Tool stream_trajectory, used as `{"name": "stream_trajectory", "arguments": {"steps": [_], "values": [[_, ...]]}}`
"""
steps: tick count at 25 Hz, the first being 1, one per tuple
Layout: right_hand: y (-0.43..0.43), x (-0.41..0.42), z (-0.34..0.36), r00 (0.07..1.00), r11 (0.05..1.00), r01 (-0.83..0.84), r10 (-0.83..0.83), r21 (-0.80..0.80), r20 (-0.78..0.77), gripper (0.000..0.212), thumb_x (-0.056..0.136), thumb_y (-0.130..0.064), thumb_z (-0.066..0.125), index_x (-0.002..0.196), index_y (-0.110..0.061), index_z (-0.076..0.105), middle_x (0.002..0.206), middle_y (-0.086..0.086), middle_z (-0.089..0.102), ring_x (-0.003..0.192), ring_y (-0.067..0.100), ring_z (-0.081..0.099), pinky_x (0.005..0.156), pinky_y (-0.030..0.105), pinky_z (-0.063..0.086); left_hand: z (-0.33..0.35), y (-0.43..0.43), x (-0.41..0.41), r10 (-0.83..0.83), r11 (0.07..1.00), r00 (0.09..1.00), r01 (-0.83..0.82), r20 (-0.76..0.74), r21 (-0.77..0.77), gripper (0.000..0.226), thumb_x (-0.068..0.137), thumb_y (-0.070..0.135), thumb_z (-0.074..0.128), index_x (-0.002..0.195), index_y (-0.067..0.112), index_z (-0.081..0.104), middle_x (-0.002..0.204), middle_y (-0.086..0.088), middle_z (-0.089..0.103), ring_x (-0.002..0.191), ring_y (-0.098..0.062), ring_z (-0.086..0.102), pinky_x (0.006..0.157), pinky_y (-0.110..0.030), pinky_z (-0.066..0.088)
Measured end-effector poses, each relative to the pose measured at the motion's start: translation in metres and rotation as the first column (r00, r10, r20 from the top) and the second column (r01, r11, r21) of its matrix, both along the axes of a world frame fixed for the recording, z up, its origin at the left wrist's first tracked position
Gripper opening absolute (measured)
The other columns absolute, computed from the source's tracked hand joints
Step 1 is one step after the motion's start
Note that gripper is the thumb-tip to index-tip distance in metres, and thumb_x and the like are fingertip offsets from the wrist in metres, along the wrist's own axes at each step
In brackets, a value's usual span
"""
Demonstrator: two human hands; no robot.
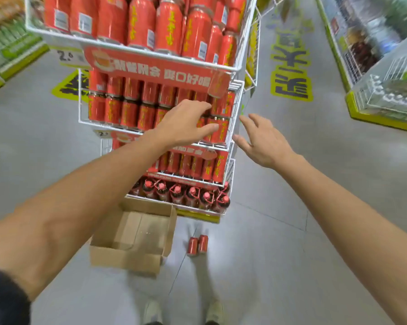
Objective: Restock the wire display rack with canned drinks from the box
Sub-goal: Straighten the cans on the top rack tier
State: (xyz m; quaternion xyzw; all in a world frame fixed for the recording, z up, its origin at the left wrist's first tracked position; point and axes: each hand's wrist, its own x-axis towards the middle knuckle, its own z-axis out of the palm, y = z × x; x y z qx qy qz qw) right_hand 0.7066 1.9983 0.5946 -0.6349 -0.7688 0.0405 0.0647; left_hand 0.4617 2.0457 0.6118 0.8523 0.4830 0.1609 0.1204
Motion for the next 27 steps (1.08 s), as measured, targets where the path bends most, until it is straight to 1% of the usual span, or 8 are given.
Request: {"name": "stream_trajectory", "arguments": {"steps": [3,7,11,14,17,20,24,27], "values": [[-0.022,0.014,-0.107,1.0,0.985,-0.024,0.026,-0.169,0.011,0.063,0.102,-0.051,0.046,0.15,-0.012,0.04,0.139,0.02,0.049,0.125,0.043,0.048,0.102,0.051,0.045,-0.105,-0.028,-0.005,0.099,0.983,0.995,-0.096,0.01,-0.155,0.074,0.088,0.067,0.05,0.138,0.014,0.059,0.136,-0.008,0.065,0.128,-0.029,0.057,0.104,-0.045,0.048],[-0.068,0.019,-0.259,1.0,0.91,-0.012,0.014,-0.414,0.002,0.079,0.091,-0.064,0.026,0.147,-0.01,0.043,0.139,0.018,0.05,0.126,0.042,0.05,0.104,0.052,0.046,-0.254,-0.079,-0.002,0.109,0.921,0.993,-0.116,-0.04,-0.372,0.065,0.09,0.053,0.064,0.138,0.009,0.06,0.134,-0.012,0.065,0.126,-0.031,0.057,0.103,-0.041,0.045],[-0.124,0.01,-0.41,0.999,0.791,0.029,-0.012,-0.611,0.031,0.065,0.105,-0.051,0.041,0.157,-0.013,0.032,0.161,0.019,0.033,0.144,0.04,0.035,0.114,0.05,0.039,-0.412,-0.133,0.005,0.079,0.769,0.97,-0.205,-0.229,-0.605,0.066,0.094,0.057,0.057,0.146,0.017,0.049,0.146,-0.006,0.054,0.139,-0.027,0.044,0.108,-0.04,0.04],[-0.159,0.003,-0.522,0.997,0.7,0.074,-0.058,-0.71,0.047,0.062,0.107,-0.048,0.039,0.158,-0.014,0.03,0.16,0.018,0.033,0.143,0.039,0.036,0.112,0.049,0.039,-0.523,-0.162,0.01,0.018,0.652,0.957,-0.232,-0.29,-0.722,0.061,0.095,0.056,0.057,0.139,0.014,0.054,0.141,-0.012,0.057,0.132,-0.032,0.051,0.103,-0.04,0.045],[-0.172,-0.004,-0.604,0.995,0.668,0.094,-0.073,-0.738,0.061,0.061,0.107,-0.047,0.036,0.159,-0.014,0.028,0.161,0.018,0.032,0.143,0.039,0.036,0.111,0.05,0.04,-0.6,-0.168,0.013,-0.002,0.626,0.954,-0.234,-0.301,-0.744,0.058,0.093,0.059,0.056,0.129,0.013,0.06,0.128,-0.015,0.065,0.119,-0.035,0.061,0.093,-0.039,0.05],[-0.163,-0.013,-0.686,0.994,0.682,0.099,-0.097,-0.724,0.044,0.061,0.106,-0.047,0.037,0.157,-0.013,0.03,0.158,0.017,0.035,0.141,0.037,0.038,0.108,0.048,0.042,-0.677,-0.161,0.02,0.038,0.63,0.948,-0.267,-0.315,-0.729,0.053,0.097,0.05,0.058,0.133,0.012,0.058,0.134,-0.016,0.062,0.122,-0.034,0.058,0.093,-0.038,0.048],[-0.14,-0.026,-0.801,0.992,0.723,0.097,-0.123,-0.684,0.011,0.068,0.105,-0.052,0.04,0.159,-0.012,0.027,0.16,0.015,0.034,0.142,0.037,0.037,0.108,0.048,0.043,-0.796,-0.149,0.033,0.193,0.589,0.928,-0.37,-0.319,-0.718,0.054,0.095,0.049,0.058,0.133,0.011,0.059,0.135,-0.016,0.061,0.125,-0.033,0.056,0.095,-0.039,0.047],[-0.13,-0.026,-0.879,0.991,0.748,0.109,-0.133,-0.654,0.013,0.066,0.105,-0.05,0.043,0.156,-0.011,0.031,0.156,0.014,0.037,0.138,0.037,0.042,0.104,0.05,0.045,-0.884,-0.145,0.034,0.277,0.559,0.917,-0.396,-0.286,-0.729,0.042,0.088,0.055,0.058,0.102,0.016,0.061,0.112,-0.014,0.066,0.114,-0.034,0.06,0.086,-0.037,0.046]]}}
